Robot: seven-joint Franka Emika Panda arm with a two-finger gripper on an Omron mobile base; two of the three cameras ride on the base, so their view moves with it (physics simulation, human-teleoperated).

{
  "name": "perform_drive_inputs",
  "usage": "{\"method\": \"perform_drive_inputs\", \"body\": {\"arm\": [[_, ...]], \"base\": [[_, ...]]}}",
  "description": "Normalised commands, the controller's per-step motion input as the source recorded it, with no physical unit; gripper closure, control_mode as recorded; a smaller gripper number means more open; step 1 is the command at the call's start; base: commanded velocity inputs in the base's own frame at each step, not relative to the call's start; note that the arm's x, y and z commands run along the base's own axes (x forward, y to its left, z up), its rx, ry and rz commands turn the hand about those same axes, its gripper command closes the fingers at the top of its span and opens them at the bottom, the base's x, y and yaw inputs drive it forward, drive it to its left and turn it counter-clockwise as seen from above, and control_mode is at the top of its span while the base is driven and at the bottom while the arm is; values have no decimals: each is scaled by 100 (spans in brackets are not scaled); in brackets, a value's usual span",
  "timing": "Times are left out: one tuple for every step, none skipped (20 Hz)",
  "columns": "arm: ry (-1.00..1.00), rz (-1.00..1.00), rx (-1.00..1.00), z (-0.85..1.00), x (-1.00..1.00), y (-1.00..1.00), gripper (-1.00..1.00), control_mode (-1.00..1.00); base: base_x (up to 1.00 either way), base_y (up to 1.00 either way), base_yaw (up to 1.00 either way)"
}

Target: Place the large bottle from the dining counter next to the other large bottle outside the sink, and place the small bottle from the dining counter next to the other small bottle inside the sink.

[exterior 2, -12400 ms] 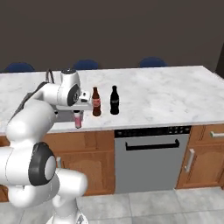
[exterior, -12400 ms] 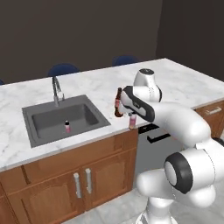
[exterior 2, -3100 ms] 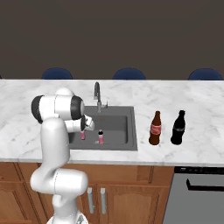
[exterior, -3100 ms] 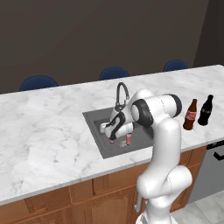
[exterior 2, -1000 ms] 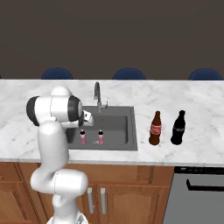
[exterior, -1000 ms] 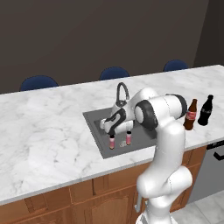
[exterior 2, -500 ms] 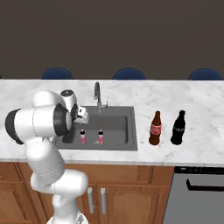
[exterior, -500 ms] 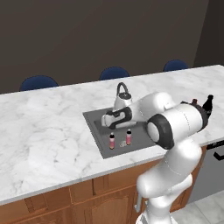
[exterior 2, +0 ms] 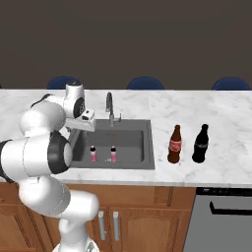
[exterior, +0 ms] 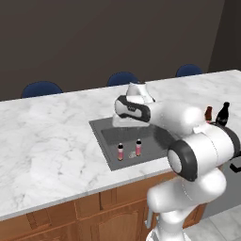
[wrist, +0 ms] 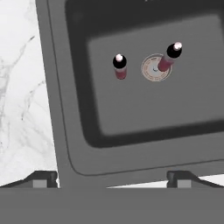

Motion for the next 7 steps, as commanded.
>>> {"method": "perform_drive_inputs", "body": {"arm": [[12, 0, -1, 16, -65, -4, -100, -100], [3, 0, -5, 8, -66, -13, -100, -100], [0, 0, -7, 4, -72, -18, -100, -100], [0, 1, -9, 4, -73, -21, -100, -100], [-2, 3, -11, 0, -69, -17, -100, -100], [-7, 4, -11, 0, -74, -18, -100, -100], [-10, 3, -10, 0, -75, -19, -100, -100]], "base": [[0, 0, 0], [0, 0, 0], [0, 0, 0], [0, 0, 0], [0, 0, 0], [0, 0, 0], [0, 0, 0]]}}
